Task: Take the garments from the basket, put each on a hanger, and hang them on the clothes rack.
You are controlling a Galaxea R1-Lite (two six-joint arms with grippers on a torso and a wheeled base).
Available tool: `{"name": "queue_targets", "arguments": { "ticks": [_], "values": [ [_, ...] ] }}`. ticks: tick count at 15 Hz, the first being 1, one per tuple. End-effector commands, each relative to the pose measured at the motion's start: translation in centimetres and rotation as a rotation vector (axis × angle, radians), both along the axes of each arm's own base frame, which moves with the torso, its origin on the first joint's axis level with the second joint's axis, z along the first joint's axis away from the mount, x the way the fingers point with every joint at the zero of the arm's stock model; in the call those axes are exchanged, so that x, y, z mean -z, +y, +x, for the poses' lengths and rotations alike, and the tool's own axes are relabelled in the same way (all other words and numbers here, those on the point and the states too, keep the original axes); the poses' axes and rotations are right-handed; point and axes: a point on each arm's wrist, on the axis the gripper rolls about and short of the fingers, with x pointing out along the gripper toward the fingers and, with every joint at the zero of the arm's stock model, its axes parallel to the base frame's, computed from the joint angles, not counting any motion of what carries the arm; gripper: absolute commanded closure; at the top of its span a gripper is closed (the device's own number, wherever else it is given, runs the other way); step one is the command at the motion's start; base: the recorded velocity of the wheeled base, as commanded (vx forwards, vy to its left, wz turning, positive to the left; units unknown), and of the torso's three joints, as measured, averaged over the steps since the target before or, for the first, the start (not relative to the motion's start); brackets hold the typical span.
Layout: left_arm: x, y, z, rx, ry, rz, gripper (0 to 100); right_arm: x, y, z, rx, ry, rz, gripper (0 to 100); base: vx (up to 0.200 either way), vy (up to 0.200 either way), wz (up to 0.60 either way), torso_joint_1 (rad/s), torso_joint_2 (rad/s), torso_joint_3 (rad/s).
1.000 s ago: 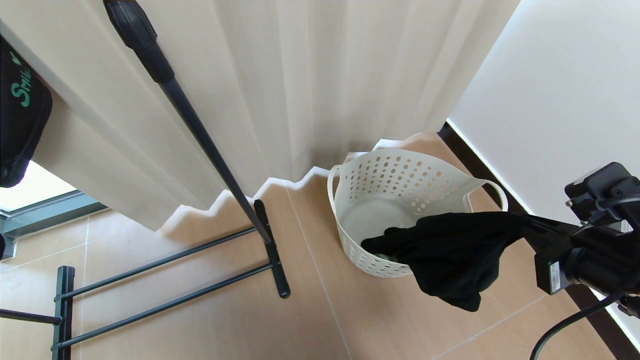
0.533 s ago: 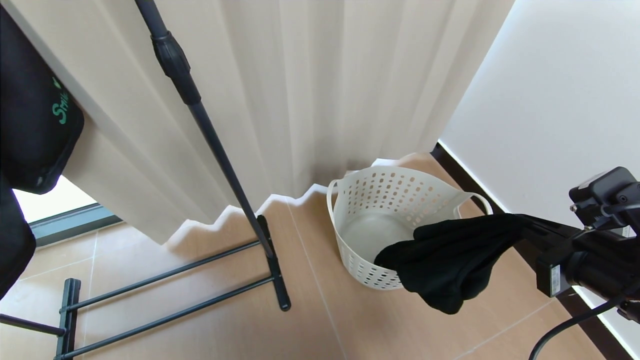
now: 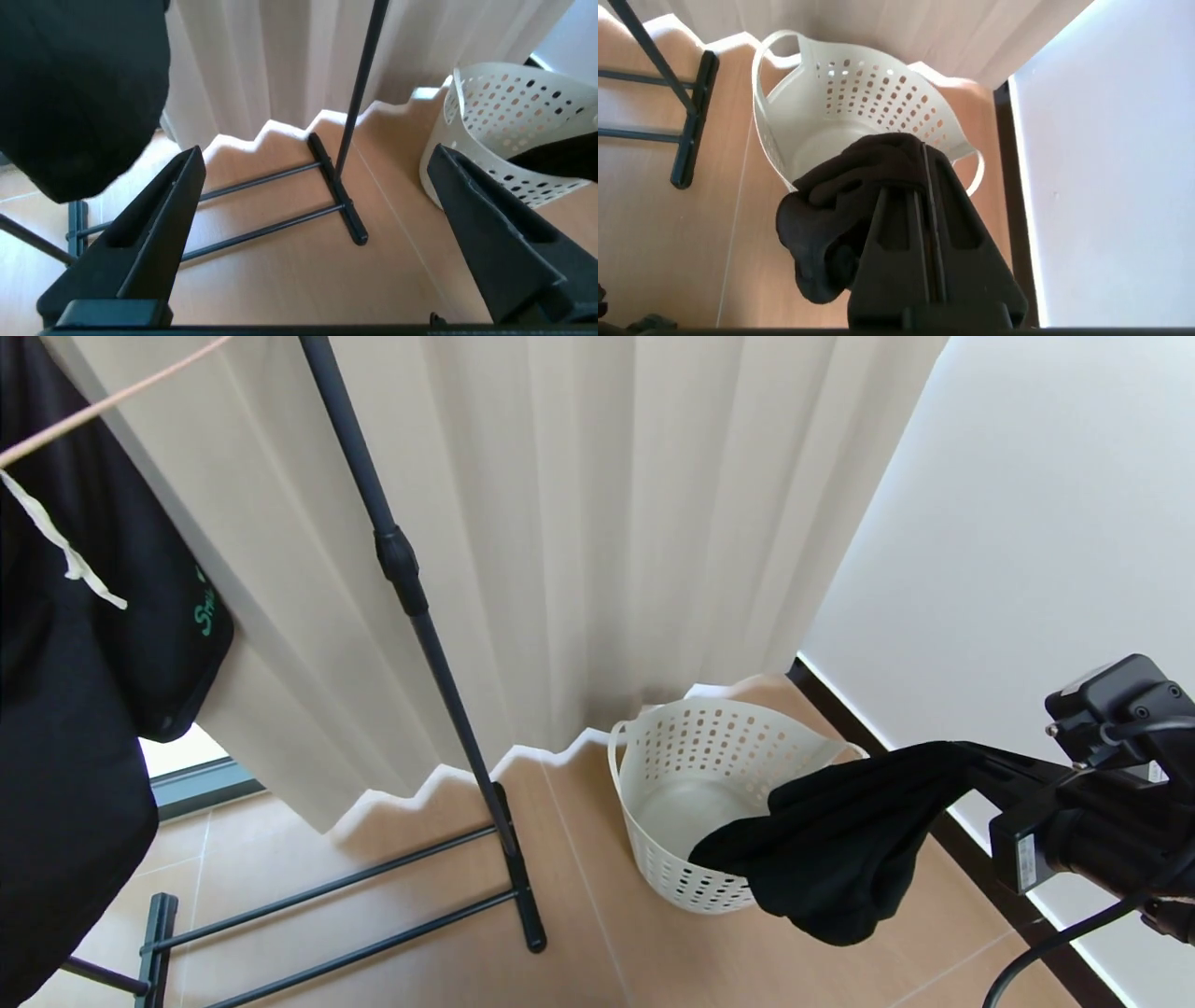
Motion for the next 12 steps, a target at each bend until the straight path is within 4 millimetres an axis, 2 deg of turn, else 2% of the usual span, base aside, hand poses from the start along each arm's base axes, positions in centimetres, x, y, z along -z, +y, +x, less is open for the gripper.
{"name": "queue_targets", "arguments": {
  "ticks": [1, 5, 12],
  "values": [
    [0.00, 0.00, 0.01, -0.001, 0.001, -0.001, 0, 0.13, 0.03, 0.04, 0.001, 0.005, -0.004, 100, 0.000, 0.000, 0.00, 0.110, -0.46, -0.154],
    [0.00, 0.00, 0.01, -0.001, 0.001, -0.001, 0, 0.10, -0.04, -0.09, 0.002, 0.002, -0.004, 100, 0.000, 0.000, 0.00, 0.107, -0.43, -0.104],
    [0.00, 0.00, 0.01, -0.002, 0.001, -0.001, 0, 0.23, 0.13, 0.29, 0.005, 0.011, -0.008, 100, 0.000, 0.000, 0.00, 0.018, -0.06, 0.138]
  ]
}}
